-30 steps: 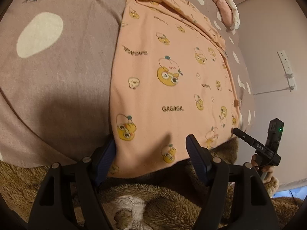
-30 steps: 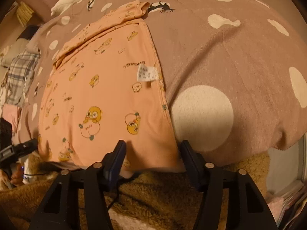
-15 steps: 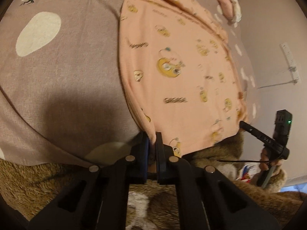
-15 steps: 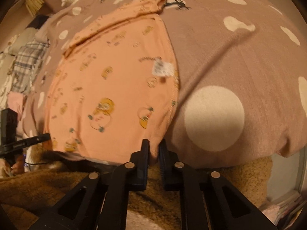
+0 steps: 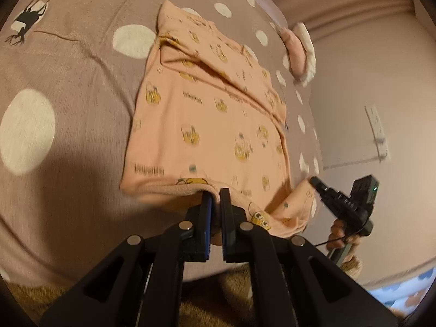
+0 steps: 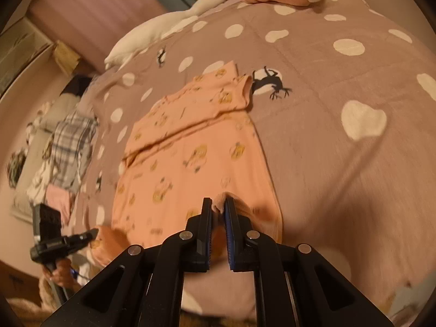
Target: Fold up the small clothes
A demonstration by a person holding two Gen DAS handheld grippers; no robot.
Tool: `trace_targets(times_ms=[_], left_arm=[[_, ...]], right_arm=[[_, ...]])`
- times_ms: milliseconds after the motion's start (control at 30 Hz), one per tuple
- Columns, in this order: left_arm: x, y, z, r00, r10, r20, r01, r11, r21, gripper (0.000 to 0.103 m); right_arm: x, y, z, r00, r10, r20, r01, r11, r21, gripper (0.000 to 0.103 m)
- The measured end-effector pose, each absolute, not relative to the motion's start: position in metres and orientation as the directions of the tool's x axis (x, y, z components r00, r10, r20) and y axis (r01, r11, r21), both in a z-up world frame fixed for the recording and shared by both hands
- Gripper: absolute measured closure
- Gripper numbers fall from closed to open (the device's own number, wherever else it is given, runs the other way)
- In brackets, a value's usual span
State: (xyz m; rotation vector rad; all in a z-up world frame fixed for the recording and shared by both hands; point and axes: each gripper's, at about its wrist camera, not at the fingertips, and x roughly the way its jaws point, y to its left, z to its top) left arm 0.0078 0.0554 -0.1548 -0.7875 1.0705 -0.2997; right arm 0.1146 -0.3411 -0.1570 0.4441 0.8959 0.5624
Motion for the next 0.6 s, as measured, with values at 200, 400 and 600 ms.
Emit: trace_targets(times_ms=[200,400,600], left_arm=[[0.040,0.073,-0.171,0.473,-0.555,-0.684,-0.226,0.674,-0.703,0.098],[0.051,0.087,-0.177,0.499,-0.529,-0.687,-0.269,0.659,-0.703,0.096],[0.051,0.099,-0.164,0.554,-0.455,-0.697,-0.264,0.698,-0.665,0.080]], right_arm=[[0.147,-0.339,-0.173,0.512,0.575,-0.638,-0.178,0.798,0.576,0.092],[0.160,-0.340,-0.175,0.538,0.531,-0.655,-0.148,0.824,0.547,0.092],[0.159,-0.355,-0.164,0.617,0.450,-0.645,-0.099,0.858,0.504,0.092]])
